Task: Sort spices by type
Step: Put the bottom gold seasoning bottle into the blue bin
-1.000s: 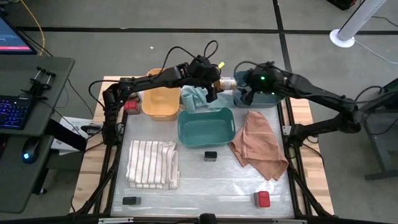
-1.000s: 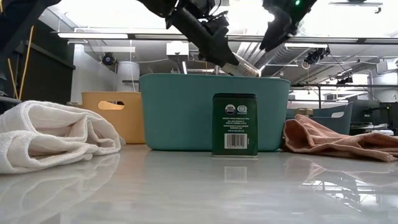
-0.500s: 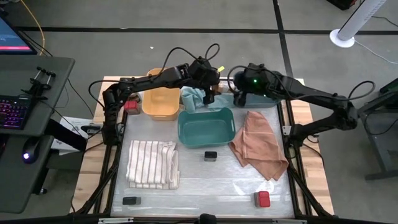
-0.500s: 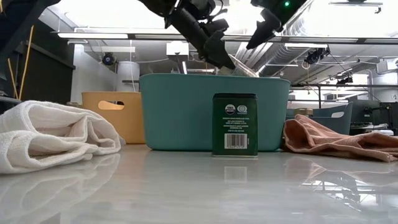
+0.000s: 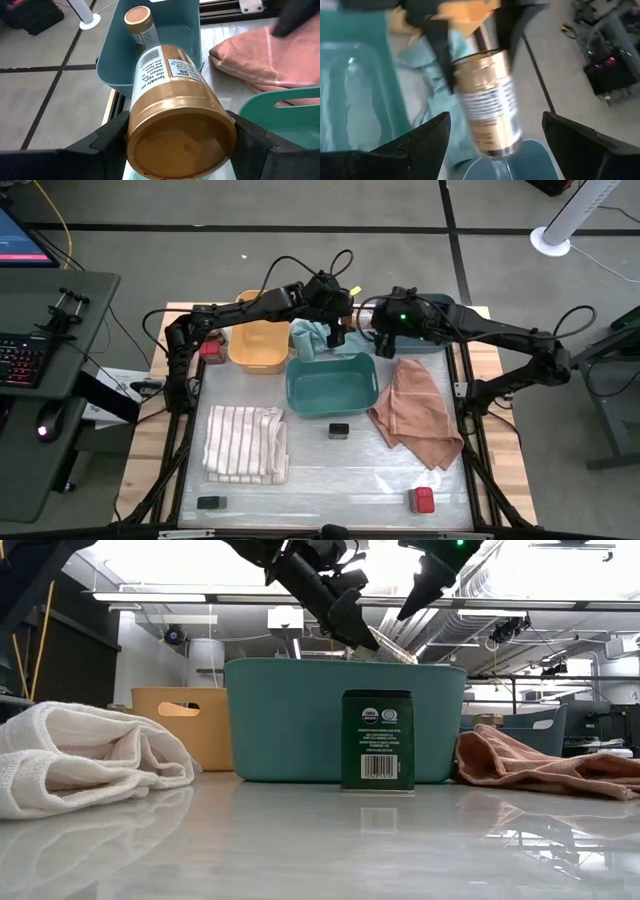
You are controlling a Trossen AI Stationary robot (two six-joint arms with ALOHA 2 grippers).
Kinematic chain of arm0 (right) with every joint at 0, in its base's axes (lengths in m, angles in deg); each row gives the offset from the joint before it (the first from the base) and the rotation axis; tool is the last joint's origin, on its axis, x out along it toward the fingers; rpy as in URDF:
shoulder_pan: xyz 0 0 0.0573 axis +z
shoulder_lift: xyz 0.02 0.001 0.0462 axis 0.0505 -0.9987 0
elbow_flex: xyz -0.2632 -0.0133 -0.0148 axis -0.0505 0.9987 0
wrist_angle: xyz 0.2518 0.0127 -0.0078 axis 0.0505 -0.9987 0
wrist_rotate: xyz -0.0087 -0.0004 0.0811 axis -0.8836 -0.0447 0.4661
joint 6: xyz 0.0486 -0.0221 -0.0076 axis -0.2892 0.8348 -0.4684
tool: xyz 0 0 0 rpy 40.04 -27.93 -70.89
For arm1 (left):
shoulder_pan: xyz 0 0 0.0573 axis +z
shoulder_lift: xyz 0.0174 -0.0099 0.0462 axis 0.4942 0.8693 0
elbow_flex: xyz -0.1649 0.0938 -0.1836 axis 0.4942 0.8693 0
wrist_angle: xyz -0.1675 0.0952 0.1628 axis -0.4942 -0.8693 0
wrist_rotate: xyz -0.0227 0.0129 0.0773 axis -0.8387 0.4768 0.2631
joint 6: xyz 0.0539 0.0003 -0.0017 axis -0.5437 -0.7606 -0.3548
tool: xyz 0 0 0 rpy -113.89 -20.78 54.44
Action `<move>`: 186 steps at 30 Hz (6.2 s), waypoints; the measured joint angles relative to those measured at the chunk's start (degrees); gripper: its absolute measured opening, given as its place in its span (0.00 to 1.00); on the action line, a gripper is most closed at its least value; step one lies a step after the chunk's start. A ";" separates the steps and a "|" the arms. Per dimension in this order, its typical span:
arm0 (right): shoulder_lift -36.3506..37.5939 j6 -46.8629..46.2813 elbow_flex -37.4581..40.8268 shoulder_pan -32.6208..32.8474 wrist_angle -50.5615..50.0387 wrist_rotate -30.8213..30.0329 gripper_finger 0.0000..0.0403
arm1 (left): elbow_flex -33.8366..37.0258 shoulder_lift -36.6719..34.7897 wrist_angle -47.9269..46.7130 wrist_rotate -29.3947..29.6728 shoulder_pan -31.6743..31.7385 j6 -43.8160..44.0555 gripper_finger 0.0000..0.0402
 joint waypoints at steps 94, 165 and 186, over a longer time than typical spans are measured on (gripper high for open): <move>-3.89 6.14 0.04 3.93 1.76 0.08 0.71 | 0.00 -4.15 -0.20 -0.41 -4.81 -19.46 0.61; -3.19 -51.81 41.42 -16.36 53.94 -25.06 0.67 | 50.23 -44.24 29.93 -3.38 4.83 33.08 0.81; -11.41 -55.73 41.31 -16.28 54.08 -28.34 0.78 | 50.23 -44.22 28.30 -1.72 4.83 26.58 0.81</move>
